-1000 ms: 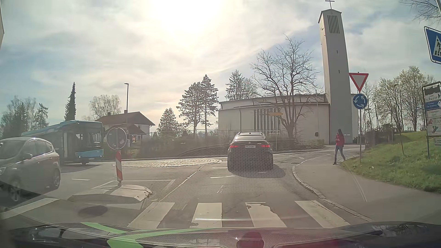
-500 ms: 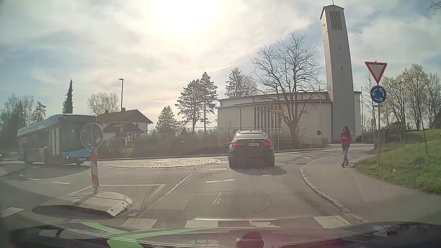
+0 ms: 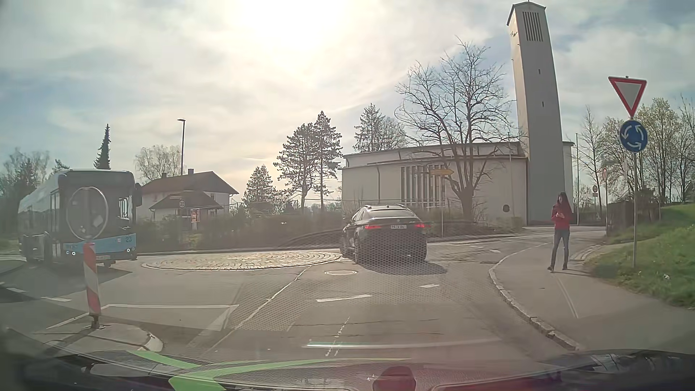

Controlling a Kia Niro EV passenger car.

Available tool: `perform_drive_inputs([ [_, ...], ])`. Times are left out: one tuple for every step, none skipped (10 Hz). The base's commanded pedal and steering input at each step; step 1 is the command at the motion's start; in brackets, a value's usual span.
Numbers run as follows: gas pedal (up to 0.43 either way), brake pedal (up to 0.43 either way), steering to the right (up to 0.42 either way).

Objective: Follow the waypoints while adhering to traffic rules and regulations

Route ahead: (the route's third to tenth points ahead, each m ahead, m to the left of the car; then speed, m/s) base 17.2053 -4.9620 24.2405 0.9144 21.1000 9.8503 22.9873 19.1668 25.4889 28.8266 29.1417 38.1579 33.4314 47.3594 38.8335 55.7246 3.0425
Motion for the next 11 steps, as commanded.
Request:
perform_drive_inputs([
  [0.087,0.0,0.004],
  [0.118,0.0,0.004],
  [0.37,0.0,0.004],
  [0.398,0.0,0.005],
  [0.398,0.0,0.005],
  [0.398,0.0,0.005],
  [0.39,0.0,0.007],
  [0.378,0.0,0.009],
  [0.319,0.0,0.012],
  [0.319,0.0,0.013],
  [0.319,0.0,0.015],
])
